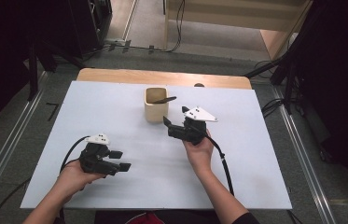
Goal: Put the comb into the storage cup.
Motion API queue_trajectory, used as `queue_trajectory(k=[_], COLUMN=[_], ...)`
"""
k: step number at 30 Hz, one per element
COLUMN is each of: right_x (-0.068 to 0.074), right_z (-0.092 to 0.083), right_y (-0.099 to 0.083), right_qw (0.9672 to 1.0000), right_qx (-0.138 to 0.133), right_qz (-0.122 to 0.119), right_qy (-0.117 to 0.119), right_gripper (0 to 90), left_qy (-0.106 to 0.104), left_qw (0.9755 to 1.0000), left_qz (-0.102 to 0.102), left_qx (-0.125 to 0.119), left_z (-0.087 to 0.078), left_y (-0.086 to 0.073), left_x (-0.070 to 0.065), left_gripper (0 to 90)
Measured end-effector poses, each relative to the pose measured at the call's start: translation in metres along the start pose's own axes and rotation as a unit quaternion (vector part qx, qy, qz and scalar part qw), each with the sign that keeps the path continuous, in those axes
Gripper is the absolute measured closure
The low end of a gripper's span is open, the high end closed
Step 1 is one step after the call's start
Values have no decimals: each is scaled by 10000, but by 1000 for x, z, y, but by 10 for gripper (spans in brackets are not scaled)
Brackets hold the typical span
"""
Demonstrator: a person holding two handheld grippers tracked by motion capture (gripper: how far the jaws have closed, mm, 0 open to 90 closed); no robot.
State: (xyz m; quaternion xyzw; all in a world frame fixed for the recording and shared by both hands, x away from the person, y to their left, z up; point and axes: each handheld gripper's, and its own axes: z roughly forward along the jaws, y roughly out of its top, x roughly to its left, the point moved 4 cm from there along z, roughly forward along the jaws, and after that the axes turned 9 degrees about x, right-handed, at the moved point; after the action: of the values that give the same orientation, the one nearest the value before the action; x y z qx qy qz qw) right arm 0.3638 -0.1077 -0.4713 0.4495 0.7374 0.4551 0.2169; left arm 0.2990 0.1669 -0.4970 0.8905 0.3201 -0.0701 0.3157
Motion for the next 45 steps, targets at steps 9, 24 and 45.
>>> queue_trajectory(k=[9, 24, 45], right_x=[-4, -17, -37], right_z=[-12, -42, -66], right_y=[-7, -16, -41], right_qw=[9997, 9994, 9966], right_qx=[86, -53, 417], right_qz=[-94, -238, -387], right_qy=[188, 243, 596], right_gripper=[177, 176, 184], left_qy=[26, 28, 62], left_qw=[10000, 10000, 9999], left_qz=[-9, -24, 17], left_qx=[-10, -34, -91], left_z=[-1, -2, -5], left_y=[0, 0, 1], left_x=[1, 2, 0], left_gripper=[332, 332, 332])
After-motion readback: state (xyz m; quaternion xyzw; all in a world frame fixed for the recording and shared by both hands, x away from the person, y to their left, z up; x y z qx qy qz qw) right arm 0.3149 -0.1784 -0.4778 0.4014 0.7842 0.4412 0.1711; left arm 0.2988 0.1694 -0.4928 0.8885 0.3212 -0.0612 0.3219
